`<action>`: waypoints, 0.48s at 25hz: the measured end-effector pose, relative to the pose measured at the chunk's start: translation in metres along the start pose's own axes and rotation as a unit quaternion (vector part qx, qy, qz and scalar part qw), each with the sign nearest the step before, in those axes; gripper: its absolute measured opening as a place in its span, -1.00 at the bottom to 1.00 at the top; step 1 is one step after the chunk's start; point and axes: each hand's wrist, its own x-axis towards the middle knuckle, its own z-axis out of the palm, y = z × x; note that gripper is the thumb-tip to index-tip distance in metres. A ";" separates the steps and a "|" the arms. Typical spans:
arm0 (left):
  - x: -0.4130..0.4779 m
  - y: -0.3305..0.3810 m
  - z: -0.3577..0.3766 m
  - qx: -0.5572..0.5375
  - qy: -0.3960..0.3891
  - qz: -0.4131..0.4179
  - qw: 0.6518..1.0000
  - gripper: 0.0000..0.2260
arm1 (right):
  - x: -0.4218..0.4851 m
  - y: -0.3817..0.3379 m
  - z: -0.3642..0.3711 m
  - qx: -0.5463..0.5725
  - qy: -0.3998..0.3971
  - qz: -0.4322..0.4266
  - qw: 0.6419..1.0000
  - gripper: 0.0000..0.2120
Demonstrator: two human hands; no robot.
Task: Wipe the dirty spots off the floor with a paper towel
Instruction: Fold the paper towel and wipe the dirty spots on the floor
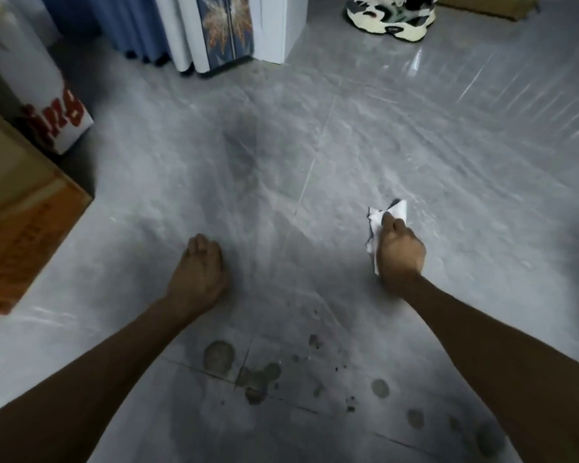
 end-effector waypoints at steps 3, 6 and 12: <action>0.013 0.002 0.008 0.030 0.005 -0.026 0.999 -0.58 | 0.025 -0.073 0.005 0.050 0.004 -0.017 0.999 -0.66; 0.018 0.001 0.009 0.012 0.026 -0.047 0.998 -0.69 | -0.016 -0.121 0.012 0.041 -0.011 -0.273 0.961 -0.56; 0.012 0.006 0.005 -0.027 0.021 -0.067 0.997 -0.68 | -0.065 -0.067 0.004 0.026 -0.062 -0.656 0.752 -0.62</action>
